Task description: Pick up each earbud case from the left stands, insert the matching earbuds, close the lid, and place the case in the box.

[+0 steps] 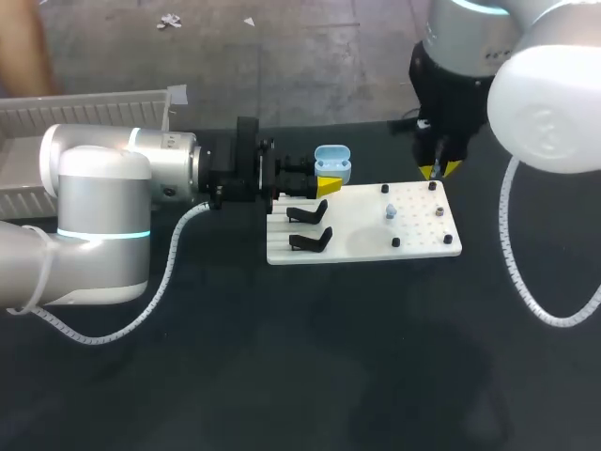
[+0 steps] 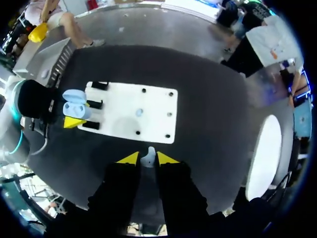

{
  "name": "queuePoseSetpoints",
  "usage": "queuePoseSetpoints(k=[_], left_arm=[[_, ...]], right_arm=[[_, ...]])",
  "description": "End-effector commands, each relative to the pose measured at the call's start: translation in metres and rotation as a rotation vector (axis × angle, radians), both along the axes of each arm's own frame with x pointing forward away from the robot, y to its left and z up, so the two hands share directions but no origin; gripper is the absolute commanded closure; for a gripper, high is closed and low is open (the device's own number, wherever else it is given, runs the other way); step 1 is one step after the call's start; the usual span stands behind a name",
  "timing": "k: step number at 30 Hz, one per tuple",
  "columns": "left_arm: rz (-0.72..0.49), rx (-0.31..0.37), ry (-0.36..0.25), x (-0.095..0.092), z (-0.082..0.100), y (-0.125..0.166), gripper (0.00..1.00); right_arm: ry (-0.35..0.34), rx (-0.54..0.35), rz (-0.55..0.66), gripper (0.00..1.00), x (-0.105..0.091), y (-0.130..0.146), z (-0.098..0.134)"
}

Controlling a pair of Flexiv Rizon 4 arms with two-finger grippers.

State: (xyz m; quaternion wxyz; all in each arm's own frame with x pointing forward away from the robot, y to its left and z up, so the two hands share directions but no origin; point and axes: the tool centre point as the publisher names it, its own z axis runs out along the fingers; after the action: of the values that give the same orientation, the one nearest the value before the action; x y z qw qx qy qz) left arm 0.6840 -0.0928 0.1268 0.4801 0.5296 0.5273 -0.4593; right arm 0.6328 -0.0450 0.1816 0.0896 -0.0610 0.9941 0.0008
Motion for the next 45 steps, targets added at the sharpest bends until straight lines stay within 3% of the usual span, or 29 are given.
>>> queuePoseSetpoints(k=[1, 7, 8, 22, 45], left_arm=[[0.007, -0.005, -0.005, -0.002, -0.001, 0.0, 1.0], [0.007, -0.005, -0.005, -0.002, -0.001, 0.0, 1.0], [0.007, -0.005, -0.005, -0.002, -0.001, 0.0, 1.0], [0.007, -0.005, -0.005, -0.002, -0.001, 0.0, 1.0], [0.007, -0.005, -0.005, -0.002, -0.001, 0.0, 1.0]], right_arm=[[-0.043, 0.082, -0.452, 1.0, -0.009, 0.004, 0.004], [-0.081, 0.127, -0.562, 1.0, -0.011, 0.012, 0.008], [-0.095, 0.093, -0.541, 1.0, -0.012, 0.014, 0.011], [-0.095, 0.093, -0.541, 1.0, -0.012, 0.014, 0.011], [-0.005, 0.11, -0.473, 1.0, 0.017, 0.09, 0.028]])
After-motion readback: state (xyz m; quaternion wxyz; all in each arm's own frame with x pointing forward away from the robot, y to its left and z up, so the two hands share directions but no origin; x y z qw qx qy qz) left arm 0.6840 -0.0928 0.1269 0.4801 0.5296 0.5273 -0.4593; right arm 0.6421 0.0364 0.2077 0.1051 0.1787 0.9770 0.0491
